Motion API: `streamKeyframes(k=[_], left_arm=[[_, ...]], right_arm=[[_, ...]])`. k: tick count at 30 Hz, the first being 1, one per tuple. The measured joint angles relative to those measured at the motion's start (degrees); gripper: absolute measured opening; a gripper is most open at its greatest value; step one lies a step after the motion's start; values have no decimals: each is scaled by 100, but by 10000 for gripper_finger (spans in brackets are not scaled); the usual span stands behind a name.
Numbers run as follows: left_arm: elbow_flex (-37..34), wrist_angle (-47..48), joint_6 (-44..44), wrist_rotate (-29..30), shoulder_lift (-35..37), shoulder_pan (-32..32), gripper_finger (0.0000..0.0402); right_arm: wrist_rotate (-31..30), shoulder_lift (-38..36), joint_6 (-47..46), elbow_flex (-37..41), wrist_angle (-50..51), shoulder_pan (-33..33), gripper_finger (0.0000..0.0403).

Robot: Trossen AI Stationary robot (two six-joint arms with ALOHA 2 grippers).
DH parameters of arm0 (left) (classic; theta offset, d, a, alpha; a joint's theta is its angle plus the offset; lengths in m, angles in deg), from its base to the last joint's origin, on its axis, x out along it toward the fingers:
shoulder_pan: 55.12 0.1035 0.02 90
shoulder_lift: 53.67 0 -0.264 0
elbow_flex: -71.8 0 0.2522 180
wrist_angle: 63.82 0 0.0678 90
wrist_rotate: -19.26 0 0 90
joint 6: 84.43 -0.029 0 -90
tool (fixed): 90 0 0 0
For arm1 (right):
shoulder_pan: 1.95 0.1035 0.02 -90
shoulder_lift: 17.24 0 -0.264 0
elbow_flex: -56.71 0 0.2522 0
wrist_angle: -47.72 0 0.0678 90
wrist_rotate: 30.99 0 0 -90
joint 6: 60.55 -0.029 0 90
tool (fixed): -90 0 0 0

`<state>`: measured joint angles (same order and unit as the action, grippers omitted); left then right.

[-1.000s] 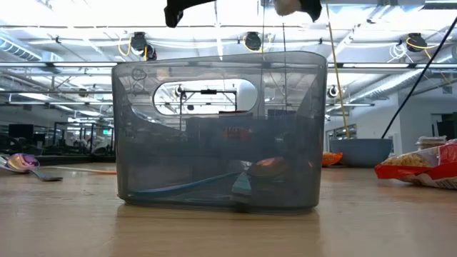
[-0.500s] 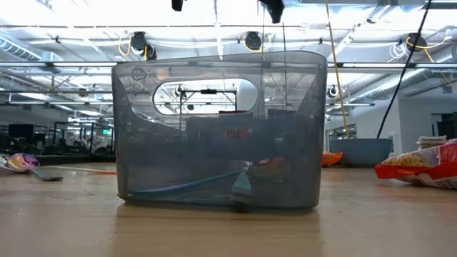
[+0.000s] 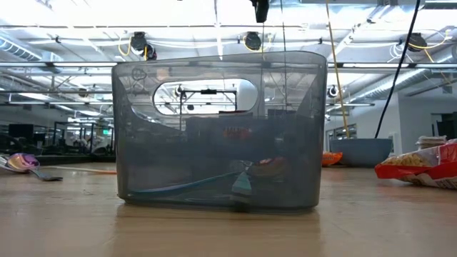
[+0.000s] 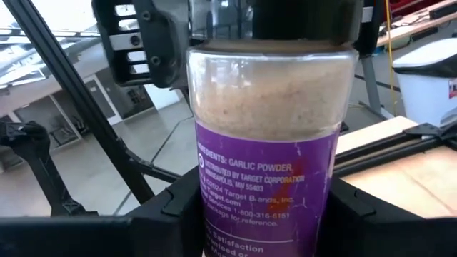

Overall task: Pick & Place Food Item
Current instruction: Put the black seasoning bottle into the top black bin

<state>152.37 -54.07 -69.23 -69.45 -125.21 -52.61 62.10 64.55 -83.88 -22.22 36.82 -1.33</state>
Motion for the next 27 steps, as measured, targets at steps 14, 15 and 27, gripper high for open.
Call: streamKeyframes(k=[14, 15, 27], left_arm=[[-4, -1008, 505, -291, -615, 51, 269], [-7, -1010, 551, -309, -615, 68, 269], [-7, -1013, 894, -622, -611, 210, 269]], right_arm=[[82, 1, 40, -4, 240, 0, 172], [144, 1, 39, -4, 286, 0, 172], [186, 1, 63, -4, 492, 20, 171]])
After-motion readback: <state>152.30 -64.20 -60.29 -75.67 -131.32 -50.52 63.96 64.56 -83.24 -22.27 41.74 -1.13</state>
